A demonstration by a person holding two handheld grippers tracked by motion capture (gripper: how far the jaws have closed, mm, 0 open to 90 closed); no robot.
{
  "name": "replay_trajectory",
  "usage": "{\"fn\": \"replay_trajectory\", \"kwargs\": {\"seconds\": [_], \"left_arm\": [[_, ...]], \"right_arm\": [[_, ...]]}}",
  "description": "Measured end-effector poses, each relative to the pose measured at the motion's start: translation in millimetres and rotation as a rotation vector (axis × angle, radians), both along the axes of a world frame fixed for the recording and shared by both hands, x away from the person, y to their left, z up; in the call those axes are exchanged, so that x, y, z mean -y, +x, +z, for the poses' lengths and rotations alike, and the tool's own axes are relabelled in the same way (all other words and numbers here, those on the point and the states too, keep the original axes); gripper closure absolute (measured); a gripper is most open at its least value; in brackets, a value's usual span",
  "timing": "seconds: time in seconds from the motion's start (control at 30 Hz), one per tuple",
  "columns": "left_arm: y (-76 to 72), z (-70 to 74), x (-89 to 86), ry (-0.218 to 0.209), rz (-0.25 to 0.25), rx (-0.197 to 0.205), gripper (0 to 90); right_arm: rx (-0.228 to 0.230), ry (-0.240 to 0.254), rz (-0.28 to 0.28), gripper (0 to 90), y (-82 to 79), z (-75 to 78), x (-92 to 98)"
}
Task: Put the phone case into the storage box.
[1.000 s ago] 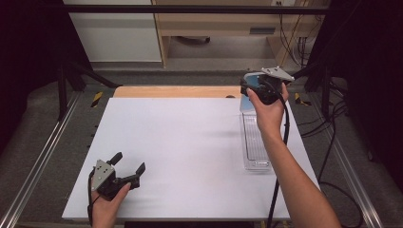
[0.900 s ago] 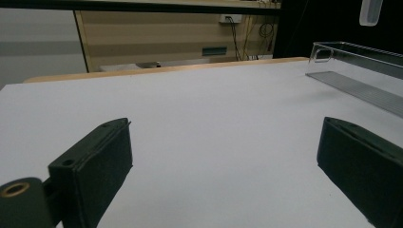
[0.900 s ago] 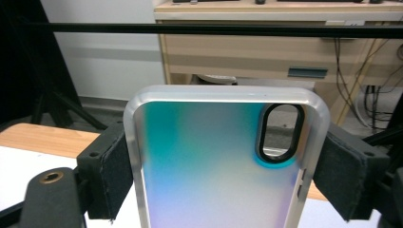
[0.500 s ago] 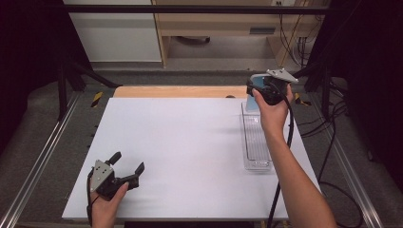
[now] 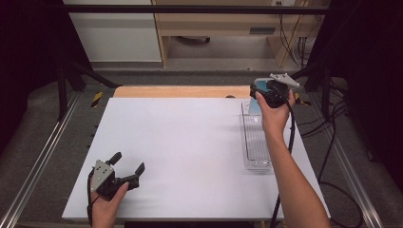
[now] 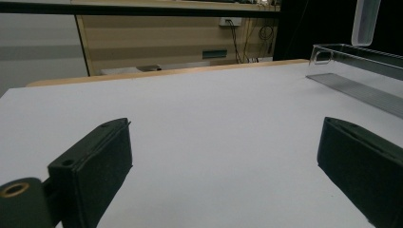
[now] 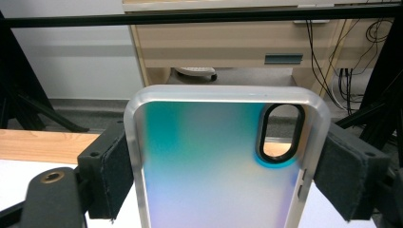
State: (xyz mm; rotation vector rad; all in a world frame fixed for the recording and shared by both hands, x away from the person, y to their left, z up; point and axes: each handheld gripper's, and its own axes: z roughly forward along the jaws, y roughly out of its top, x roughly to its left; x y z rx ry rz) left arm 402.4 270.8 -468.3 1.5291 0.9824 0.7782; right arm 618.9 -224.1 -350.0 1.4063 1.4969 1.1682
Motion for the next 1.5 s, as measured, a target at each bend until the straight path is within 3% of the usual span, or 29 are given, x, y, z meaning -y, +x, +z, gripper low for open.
{"fn": "replay_trajectory", "kwargs": {"seconds": [0.4, 0.93, 1.5], "left_arm": [[-0.3, 0.2, 0.6, 0.002, -0.003, 0.002, 3.9], [0.0, -0.3, -0.7, 0.009, 0.009, 0.011, 4.2], [0.9, -2.0, -0.6, 0.008, 0.009, 0.007, 4.2]], "right_arm": [[0.005, -0.014, -0.021, 17.4, 2.7, -6.4, -3.4], [-0.017, -0.031, -0.039, 17.4, 18.8, -38.5, -12.5], [-0.020, -0.028, -0.063, 17.4, 27.0, -47.8, -17.6]]}}
